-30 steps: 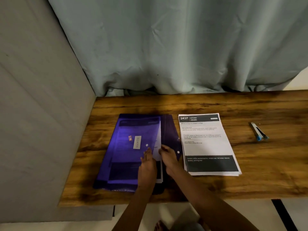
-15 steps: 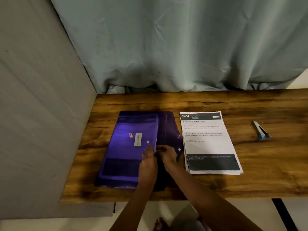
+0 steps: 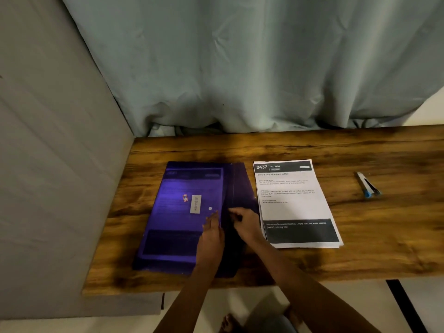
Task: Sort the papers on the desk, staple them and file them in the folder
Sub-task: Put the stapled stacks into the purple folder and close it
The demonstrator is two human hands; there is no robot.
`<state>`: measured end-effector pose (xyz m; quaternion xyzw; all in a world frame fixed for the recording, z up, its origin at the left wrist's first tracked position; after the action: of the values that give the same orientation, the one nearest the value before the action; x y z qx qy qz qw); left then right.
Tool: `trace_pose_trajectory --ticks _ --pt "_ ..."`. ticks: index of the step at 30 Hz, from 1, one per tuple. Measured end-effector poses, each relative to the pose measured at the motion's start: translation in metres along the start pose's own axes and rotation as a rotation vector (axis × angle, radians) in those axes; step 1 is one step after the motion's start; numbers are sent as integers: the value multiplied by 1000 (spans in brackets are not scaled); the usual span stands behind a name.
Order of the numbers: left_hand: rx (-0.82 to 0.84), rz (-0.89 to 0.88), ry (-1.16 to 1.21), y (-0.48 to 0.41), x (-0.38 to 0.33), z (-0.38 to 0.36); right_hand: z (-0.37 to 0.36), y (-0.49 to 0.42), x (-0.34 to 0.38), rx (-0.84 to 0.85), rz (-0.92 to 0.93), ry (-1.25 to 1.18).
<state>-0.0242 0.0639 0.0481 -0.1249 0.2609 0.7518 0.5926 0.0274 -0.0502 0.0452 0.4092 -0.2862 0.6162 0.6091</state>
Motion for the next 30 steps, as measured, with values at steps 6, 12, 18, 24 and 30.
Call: trace_pose_trajectory --ticks 6,12,18,24,30 --pt "48 -68 -57 -3 0 -23 33 10 -10 -212 48 -48" --pt "103 -54 -313 -7 -10 -41 71 18 -41 -362 2 -33" --pt "90 -40 -457 -10 -11 -53 132 13 -83 -550 -246 284" --pt "6 -56 -366 -10 -7 -59 167 7 -116 -372 -595 397" --pt "-22 -42 -341 -9 -8 -62 178 5 -127 -393 -653 318"
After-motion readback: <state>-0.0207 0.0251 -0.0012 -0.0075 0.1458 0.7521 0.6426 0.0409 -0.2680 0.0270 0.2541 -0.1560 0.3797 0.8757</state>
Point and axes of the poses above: each hand's wrist, its own y-axis away from the middle knuckle, its own z-axis out of the back of the hand, x = y × z, the point moved 3 cm from there along -y, towards the middle knuckle, and after that the axes turned 7 degrees about -y, right-handed, at the moved point
